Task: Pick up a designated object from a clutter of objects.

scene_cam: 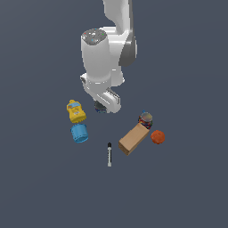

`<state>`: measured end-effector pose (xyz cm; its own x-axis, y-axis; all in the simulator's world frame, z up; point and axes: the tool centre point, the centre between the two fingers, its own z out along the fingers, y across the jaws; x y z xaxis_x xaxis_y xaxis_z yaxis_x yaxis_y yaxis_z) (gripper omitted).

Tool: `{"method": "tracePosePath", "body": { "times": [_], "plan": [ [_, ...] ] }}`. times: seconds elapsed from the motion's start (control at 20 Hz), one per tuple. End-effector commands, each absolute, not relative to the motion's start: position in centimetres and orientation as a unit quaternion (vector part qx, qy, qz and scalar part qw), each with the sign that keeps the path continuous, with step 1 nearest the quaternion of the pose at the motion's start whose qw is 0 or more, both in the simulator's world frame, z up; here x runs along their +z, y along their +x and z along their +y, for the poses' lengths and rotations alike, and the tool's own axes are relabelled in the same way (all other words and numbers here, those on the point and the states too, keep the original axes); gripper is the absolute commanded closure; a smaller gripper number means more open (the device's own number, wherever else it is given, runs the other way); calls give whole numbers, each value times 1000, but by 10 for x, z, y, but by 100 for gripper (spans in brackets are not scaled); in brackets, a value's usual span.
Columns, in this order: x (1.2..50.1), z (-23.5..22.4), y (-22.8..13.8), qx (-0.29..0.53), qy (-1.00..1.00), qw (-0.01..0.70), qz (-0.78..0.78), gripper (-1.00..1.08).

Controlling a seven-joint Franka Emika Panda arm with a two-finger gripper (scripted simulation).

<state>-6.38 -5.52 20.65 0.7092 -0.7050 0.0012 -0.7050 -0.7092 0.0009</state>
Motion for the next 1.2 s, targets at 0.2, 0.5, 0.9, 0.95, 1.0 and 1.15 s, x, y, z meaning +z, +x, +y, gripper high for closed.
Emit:
{"method": "tracePosePath", "body": {
  "times": [0.2, 0.5, 0.9, 0.95, 1.0, 1.15],
  "plan": [
    [270, -38, -67, 1, 924, 1, -382, 108],
    [316, -25, -69, 0, 925, 1, -381, 108],
    [351, -15, -68, 0, 925, 0, -381, 108],
    [353, -15, -68, 0, 925, 0, -381, 108],
    [355, -14, -68, 0, 925, 0, -381, 108],
    [357, -14, -67, 0, 925, 0, -381, 108]
  ]
}}
